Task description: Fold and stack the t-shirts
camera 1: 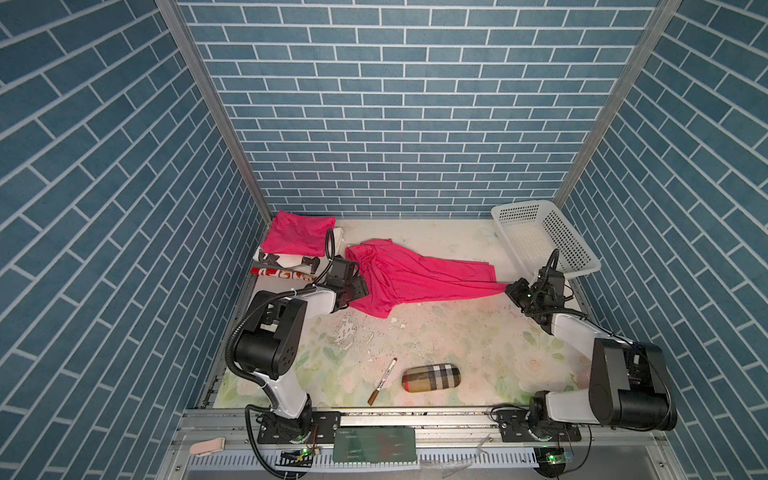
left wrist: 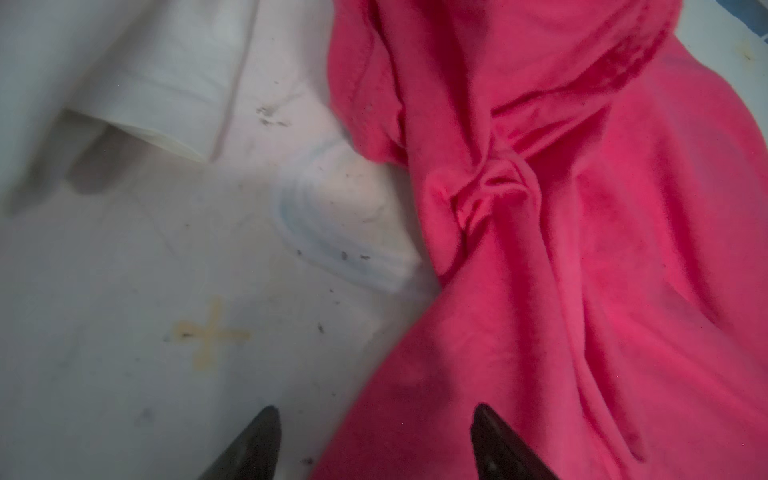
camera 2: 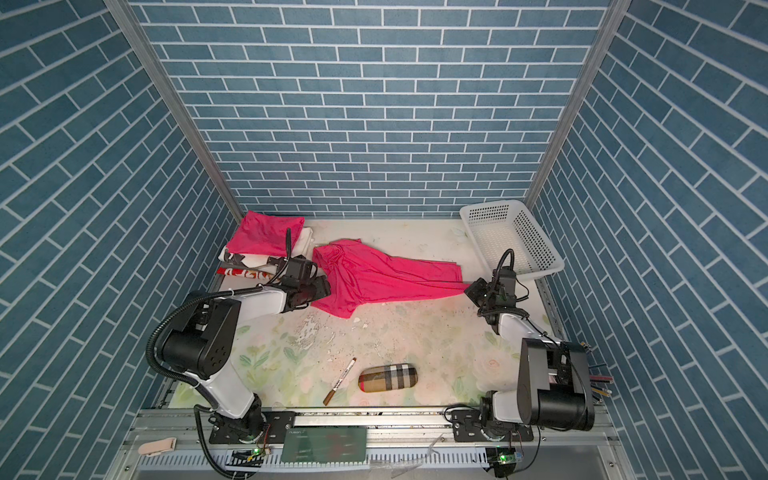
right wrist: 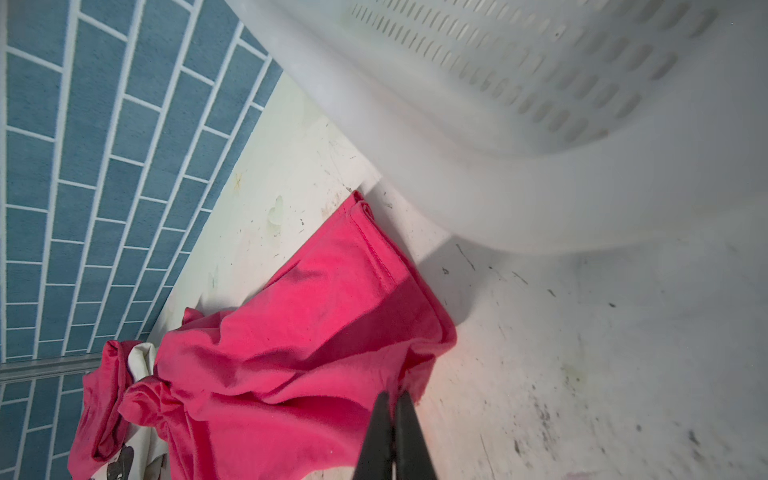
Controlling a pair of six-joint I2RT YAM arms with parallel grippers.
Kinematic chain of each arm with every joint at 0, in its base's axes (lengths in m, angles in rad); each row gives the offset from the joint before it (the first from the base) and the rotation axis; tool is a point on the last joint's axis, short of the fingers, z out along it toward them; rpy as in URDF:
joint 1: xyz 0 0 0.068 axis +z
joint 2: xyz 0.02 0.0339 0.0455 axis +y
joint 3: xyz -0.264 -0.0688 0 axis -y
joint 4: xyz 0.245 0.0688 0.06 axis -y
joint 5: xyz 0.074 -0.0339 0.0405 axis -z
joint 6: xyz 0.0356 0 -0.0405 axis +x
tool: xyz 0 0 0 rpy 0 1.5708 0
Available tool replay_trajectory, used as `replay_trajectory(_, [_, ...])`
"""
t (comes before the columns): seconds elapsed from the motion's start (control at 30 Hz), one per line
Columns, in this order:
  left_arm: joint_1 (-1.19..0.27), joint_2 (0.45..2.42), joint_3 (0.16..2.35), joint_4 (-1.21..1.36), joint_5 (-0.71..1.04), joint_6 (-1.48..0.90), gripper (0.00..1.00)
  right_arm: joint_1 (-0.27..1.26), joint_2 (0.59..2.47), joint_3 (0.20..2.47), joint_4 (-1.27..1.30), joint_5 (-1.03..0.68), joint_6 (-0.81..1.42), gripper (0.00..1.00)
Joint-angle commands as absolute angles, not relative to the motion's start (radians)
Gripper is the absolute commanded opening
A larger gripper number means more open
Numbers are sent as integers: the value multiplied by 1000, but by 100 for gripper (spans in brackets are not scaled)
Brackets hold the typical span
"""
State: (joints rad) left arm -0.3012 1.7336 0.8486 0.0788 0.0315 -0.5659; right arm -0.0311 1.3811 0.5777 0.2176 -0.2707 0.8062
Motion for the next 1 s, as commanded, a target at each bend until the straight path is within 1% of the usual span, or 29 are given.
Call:
replay_trajectory(0.0, [-335,1747,847,-3,56,-558,68,-34,1394,611,201,-281,779,0])
replay_trajectory(0.13, [-351,1711,822,-55,28,-551,56,-37,1401,626,196,-281,776,0])
replay_trajectory(0.2, [-349,1697,811,-61,20,-546,45,-37,1403,629,197,-282,778,0])
replay_trajectory(0.23, [-350,1697,810,-65,20,-542,38,-37,1404,632,199,-285,780,0])
replay_trajectory(0.33, [-350,1699,808,-69,42,-540,7,-37,1404,633,202,-294,785,0])
replay_trajectory(0.37, [-352,1693,802,-64,55,-545,0,-37,1404,635,200,-296,784,0])
replay_trajectory(0.5, [-389,1651,773,-52,116,-581,0,-44,1398,644,186,-289,772,0])
replay_trajectory(0.7, [-512,1556,733,-69,214,-676,0,-63,1426,686,172,-292,749,0])
replay_trajectory(0.8, [-552,1485,709,-98,208,-710,0,-65,1449,708,169,-302,746,0])
replay_trajectory(0.93, [-541,1417,720,-216,140,-693,0,-65,1467,712,192,-319,752,0])
replay_trajectory(0.97, [-534,1399,732,-246,127,-687,16,-64,1471,715,192,-323,752,0])
